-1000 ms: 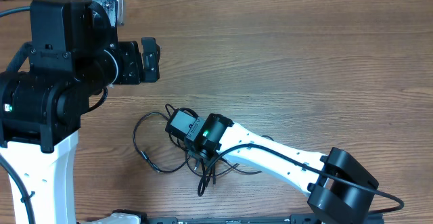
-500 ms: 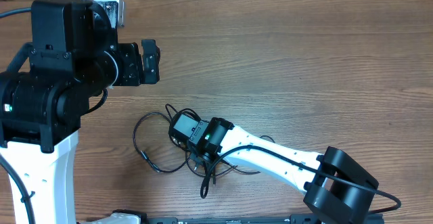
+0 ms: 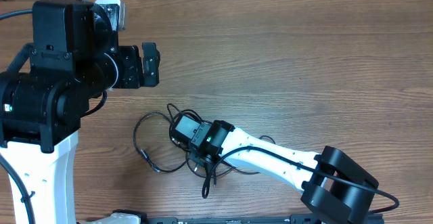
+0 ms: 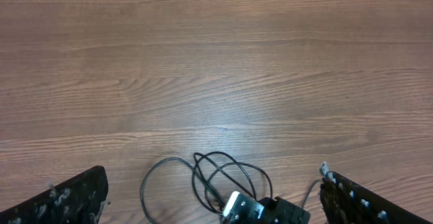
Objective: Untangle cables
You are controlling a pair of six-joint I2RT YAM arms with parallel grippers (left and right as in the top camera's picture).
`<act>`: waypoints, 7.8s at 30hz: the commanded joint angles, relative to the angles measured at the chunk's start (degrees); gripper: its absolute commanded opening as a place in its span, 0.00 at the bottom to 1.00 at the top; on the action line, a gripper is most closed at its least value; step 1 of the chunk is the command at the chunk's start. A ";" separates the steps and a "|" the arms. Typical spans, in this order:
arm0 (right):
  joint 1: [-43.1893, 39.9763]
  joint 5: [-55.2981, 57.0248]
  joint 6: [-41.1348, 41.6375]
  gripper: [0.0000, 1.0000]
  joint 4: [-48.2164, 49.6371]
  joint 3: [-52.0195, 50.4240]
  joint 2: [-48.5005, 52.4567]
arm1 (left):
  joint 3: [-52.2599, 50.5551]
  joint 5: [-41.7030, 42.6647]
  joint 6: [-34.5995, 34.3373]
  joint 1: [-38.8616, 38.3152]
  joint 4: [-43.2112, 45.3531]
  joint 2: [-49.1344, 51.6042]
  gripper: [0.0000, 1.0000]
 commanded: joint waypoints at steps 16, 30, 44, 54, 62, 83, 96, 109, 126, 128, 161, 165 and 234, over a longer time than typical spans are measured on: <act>-1.75 1.46 0.13 0.04 -0.61 -0.44 -0.57 | 0.00 -0.61 1.86 0.00 -0.11 0.20 0.99; -1.75 1.44 0.13 0.22 -0.83 -0.44 -0.55 | -0.02 -2.12 1.86 0.00 -1.18 0.20 1.00; -2.29 1.46 0.13 0.22 2.58 -4.11 -0.50 | -0.02 -2.12 1.86 0.00 -1.60 0.20 1.00; -2.32 1.46 0.17 0.04 0.74 -2.45 -0.98 | -0.02 -2.19 1.86 0.00 -1.60 0.20 1.00; -3.19 1.49 7.80 0.04 -13.35 18.16 -5.05 | -0.02 -2.51 1.84 0.00 -1.14 0.20 1.00; -13.11 2.86 13.70 0.04 -20.33 41.20 -19.08 | -0.04 28.20 12.33 -0.11 -0.02 15.17 1.00; -25.22 3.17 13.88 0.04 -24.92 42.88 -15.15 | -0.02 21.94 12.94 -0.11 -0.98 18.67 0.93; -25.42 3.89 13.64 0.04 -26.38 59.30 -18.29 | -0.02 29.40 13.49 -1.01 3.56 18.10 0.98; -29.33 12.00 16.65 1.00 -39.67 57.29 -16.09 | 0.20 24.02 9.35 -2.21 4.61 16.83 1.00; -31.17 10.56 18.86 1.00 -40.63 54.47 -15.82 | 0.20 16.61 6.34 -2.19 4.63 15.06 1.00; -16.35 -10.86 78.38 0.66 -1.77 -11.04 -15.72 | 0.07 -6.80 -2.25 -2.23 -2.75 0.94 1.00; -17.29 -6.62 81.31 0.60 -1.75 -11.34 -15.72 | 0.07 -7.61 -2.27 -2.23 -3.21 0.92 1.00; -17.86 8.59 11.69 0.04 -10.01 49.88 -33.35 | 0.07 48.59 56.04 -7.93 -6.95 23.58 1.00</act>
